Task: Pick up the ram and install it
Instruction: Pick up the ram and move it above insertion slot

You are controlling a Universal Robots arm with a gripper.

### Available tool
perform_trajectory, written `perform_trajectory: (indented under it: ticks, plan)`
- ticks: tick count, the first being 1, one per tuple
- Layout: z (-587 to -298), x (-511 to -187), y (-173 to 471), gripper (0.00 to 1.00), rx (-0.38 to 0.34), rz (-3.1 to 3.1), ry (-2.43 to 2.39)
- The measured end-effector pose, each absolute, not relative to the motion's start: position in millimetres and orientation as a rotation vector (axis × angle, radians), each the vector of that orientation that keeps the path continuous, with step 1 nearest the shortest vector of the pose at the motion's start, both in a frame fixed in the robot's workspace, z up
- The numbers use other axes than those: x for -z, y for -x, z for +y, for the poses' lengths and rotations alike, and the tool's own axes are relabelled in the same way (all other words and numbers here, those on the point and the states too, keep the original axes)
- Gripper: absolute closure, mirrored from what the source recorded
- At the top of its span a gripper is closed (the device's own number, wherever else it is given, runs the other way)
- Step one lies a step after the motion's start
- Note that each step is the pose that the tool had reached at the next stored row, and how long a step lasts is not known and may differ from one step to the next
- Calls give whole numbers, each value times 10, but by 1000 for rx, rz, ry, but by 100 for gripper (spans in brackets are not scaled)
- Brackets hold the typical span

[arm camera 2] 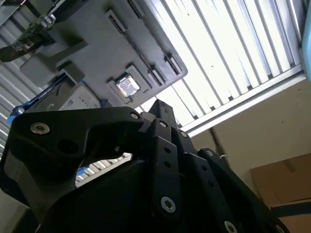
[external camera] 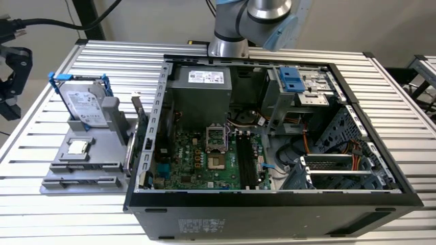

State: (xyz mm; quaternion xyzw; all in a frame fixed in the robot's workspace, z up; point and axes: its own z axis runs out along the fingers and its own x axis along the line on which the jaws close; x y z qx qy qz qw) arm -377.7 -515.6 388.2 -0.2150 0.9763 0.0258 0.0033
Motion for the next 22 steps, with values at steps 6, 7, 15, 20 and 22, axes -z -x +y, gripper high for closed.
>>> perform_trajectory:
  ticks: [6,7,15,20,22]
  plan:
    - [-5156,-3882,3777,100,-81,3030,810]
    - [-5155,-3881,3776,100,-81,3024,832]
    - [-5155,-3881,3747,100,-82,2979,992]
    - [-5156,-3880,3743,100,-82,2943,1099]
    - [-5156,-3880,3743,100,-81,2927,1143]
